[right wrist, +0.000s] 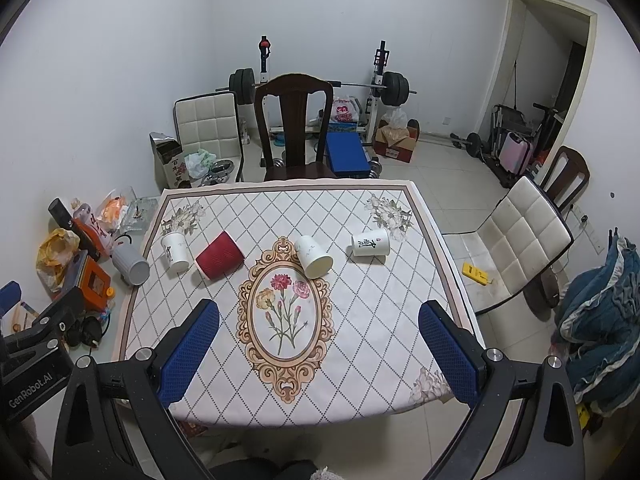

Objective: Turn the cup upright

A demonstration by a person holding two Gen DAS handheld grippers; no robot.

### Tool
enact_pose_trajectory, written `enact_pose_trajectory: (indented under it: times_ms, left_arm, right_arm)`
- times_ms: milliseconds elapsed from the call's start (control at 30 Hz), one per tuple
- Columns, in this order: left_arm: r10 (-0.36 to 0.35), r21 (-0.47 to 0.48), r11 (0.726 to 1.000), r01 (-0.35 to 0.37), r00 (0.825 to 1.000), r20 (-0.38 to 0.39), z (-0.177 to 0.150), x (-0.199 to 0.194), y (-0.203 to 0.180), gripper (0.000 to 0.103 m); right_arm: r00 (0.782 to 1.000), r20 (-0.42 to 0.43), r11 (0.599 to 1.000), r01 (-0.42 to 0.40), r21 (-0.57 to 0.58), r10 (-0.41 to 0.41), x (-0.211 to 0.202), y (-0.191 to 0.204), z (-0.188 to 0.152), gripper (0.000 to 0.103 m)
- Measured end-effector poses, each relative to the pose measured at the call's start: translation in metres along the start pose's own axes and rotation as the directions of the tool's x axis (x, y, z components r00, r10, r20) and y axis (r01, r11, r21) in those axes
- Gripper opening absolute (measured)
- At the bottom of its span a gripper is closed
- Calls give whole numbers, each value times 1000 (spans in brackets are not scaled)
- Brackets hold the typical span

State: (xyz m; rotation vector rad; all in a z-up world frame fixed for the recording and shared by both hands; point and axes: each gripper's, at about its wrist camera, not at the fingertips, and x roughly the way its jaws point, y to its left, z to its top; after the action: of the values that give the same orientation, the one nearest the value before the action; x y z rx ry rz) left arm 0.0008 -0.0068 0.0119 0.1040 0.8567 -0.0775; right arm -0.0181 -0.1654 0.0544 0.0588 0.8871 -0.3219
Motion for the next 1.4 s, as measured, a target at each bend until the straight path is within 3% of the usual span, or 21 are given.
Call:
enact_pose_trajectory:
  times_ms: [1400]
  left_arm:
    - [-6,1,1000,6,1000,2,-6,-9,1,103]
  right_arm:
    - [1000,-4,1000,-2,-8,2,-10,3,-1,101]
